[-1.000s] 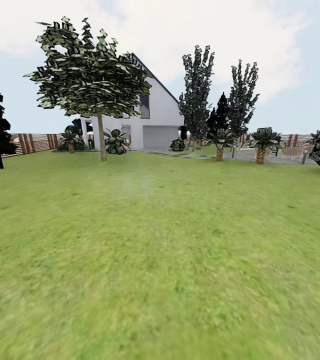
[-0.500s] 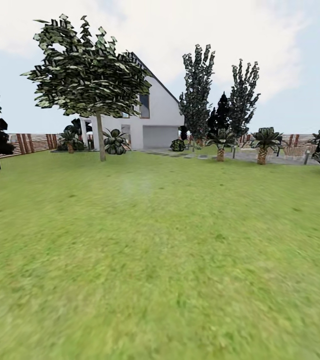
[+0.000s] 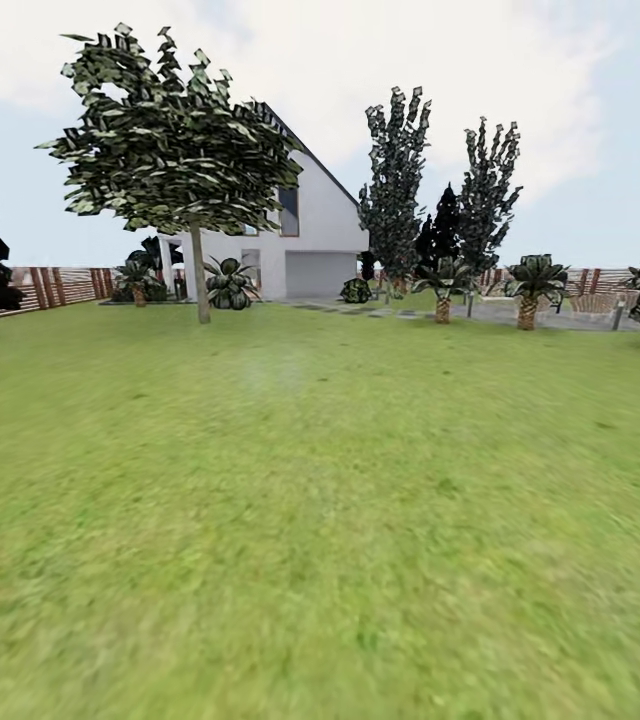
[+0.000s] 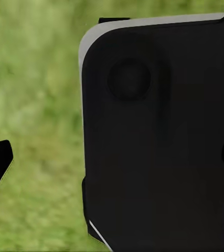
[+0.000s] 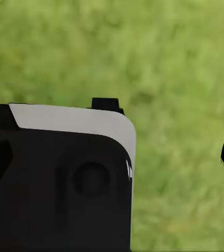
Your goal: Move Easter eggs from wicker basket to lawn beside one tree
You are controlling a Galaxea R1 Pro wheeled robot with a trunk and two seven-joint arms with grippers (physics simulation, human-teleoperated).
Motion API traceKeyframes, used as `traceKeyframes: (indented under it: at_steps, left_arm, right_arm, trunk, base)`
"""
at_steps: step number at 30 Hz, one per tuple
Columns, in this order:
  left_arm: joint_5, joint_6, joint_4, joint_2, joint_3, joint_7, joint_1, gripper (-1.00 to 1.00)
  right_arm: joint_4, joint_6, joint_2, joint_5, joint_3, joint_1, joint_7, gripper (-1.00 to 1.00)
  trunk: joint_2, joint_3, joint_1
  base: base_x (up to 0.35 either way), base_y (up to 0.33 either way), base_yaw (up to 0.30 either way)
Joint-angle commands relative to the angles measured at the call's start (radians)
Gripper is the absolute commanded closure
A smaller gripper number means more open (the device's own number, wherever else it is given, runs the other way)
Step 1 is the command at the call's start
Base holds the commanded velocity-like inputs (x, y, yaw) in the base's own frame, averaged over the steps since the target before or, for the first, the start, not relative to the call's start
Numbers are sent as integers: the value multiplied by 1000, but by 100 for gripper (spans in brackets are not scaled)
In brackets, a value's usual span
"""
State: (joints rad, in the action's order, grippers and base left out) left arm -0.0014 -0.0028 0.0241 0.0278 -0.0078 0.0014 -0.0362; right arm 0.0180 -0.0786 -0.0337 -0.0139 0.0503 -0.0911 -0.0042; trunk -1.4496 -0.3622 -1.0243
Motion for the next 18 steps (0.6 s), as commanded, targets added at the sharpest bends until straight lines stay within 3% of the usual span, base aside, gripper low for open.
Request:
traceKeyframes:
  at_steps: [1, 18]
  left_arm:
    - [0, 0, 2, 0, -1, 0, -1, -100]
    - [0, 0, 2, 1, 0, 0, -1, -100]
  right_arm:
    - [2, -4, 0, -1, 5, -1, 0, -100]
    - [2, -4, 0, -1, 6, -1, 0, -100]
  trunk:
    - [0, -1, -1]
    - [0, -1, -1]
  base:
    - [338, 0, 0]
    - [338, 0, -8]
